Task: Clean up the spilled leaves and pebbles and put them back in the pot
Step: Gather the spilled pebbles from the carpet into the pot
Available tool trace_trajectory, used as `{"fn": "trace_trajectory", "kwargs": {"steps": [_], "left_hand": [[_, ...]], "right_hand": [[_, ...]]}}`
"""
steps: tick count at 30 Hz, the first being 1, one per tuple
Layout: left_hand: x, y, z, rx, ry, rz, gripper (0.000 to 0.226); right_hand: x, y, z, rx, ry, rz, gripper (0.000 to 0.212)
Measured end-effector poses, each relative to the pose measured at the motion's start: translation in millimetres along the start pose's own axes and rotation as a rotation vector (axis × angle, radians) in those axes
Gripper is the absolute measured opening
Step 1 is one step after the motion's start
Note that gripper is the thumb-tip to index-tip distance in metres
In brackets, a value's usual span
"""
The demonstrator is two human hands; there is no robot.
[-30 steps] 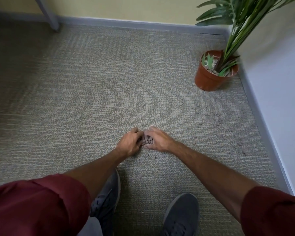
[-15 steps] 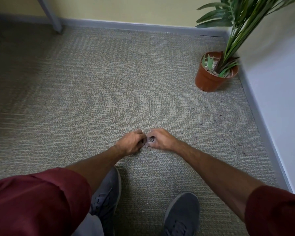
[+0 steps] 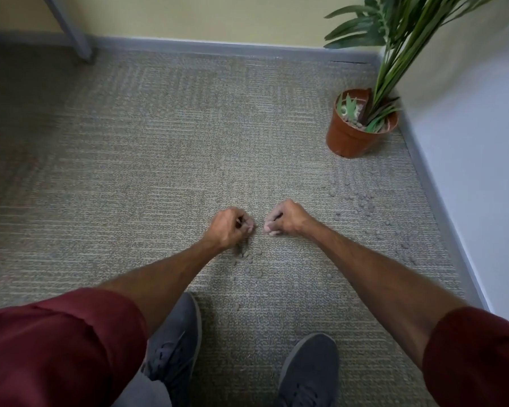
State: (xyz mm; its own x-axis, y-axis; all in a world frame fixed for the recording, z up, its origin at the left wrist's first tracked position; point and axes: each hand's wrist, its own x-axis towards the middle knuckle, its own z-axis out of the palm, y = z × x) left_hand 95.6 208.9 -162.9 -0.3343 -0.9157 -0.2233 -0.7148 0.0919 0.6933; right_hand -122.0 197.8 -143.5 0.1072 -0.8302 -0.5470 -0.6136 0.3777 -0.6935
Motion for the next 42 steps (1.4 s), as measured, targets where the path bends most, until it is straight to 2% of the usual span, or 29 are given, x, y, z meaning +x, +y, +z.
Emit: {"fn": "trace_trajectory", "kwargs": {"steps": [5,9,11,14,19,25,30,32,33,37,42], "left_hand": [[36,33,-2,-0.131,0.018,0.011,0.006],[80,70,-8,-0.213,0.055,0.01,0.008],[105,92,-12,-0.229,0.078,0.016,0.003],[144,127,-13,-0.292,0.081,0.03,0.007],[210,186,-6,-0.446,0.117,-0.024,0.008],[282,254,6,-0.574,0.158,-0.084,0.007],[306,286,8,-0.541,0.158,-0.072,0.016],[310,287,6,-0.521,0.144,-0.063,0.019],[310,284,5,-0.522,0.143,-0.056,0.02],[294,262,0,-0.542,0.141,-0.032,0.021],[241,216,-9,-0.509,0.118,-0.019,0.02]], "right_hand": [[12,-9,-41,0.051,0.103,-0.014,0.019],[16,-14,-85,0.324,0.193,-0.018,0.008],[20,-17,-112,0.369,0.249,-0.014,0.008],[29,-20,-157,0.393,0.373,-0.013,0.012],[55,-17,-231,0.408,0.625,-0.001,0.007],[98,-5,-292,0.392,0.847,0.122,0.012],[111,-4,-306,0.381,0.837,0.139,0.015],[112,-2,-308,0.363,0.853,0.127,0.026],[113,-1,-308,0.354,0.872,0.129,0.029],[106,0,-295,0.311,0.924,0.136,0.018],[80,-11,-255,0.217,0.901,0.091,0.028]]}}
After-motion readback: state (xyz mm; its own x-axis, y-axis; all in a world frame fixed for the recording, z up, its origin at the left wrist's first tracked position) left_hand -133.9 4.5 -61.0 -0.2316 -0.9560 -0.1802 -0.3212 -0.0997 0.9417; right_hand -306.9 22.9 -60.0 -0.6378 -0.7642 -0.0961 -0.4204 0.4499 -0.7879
